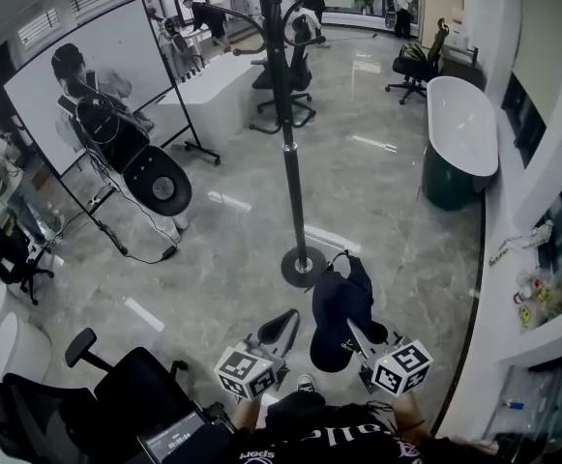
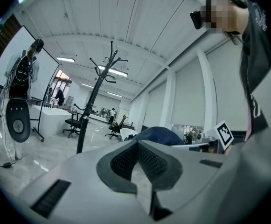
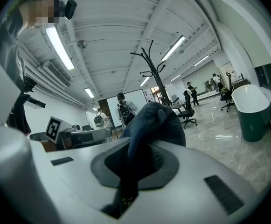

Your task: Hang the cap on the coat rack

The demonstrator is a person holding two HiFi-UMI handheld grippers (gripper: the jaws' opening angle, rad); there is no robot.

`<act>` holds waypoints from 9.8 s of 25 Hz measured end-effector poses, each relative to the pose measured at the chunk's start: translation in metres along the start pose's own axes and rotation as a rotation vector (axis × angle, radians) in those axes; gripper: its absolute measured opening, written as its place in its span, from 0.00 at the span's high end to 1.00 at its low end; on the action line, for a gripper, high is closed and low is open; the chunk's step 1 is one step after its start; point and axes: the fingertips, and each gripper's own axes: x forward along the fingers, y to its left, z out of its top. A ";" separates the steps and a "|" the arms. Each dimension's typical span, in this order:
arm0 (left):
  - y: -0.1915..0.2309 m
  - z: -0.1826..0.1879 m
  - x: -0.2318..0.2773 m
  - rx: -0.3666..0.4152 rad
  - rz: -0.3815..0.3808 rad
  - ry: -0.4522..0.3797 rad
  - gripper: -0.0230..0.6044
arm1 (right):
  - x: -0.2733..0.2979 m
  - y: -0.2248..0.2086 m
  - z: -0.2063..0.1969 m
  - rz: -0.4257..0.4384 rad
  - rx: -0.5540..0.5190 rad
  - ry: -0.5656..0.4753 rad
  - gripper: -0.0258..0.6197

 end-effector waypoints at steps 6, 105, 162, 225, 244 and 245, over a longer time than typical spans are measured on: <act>0.051 0.005 0.016 -0.018 -0.023 0.015 0.96 | 0.050 -0.008 0.005 -0.021 -0.010 0.005 0.92; 0.265 0.180 0.455 0.051 -0.214 0.033 0.96 | 0.456 -0.360 0.566 0.391 -0.409 -0.330 0.92; 0.145 0.065 0.336 -0.027 0.044 0.102 0.96 | 0.264 -0.289 0.224 0.285 -0.254 -0.086 0.87; 0.005 -0.027 0.028 0.035 -0.091 0.150 0.96 | 0.036 0.014 -0.009 0.014 -0.029 0.058 0.89; -0.144 -0.084 -0.017 0.024 -0.015 0.184 0.96 | -0.101 0.045 -0.058 0.144 -0.033 0.103 0.89; -0.147 -0.087 -0.022 0.031 -0.014 0.183 0.96 | -0.105 0.050 -0.060 0.148 -0.036 0.103 0.89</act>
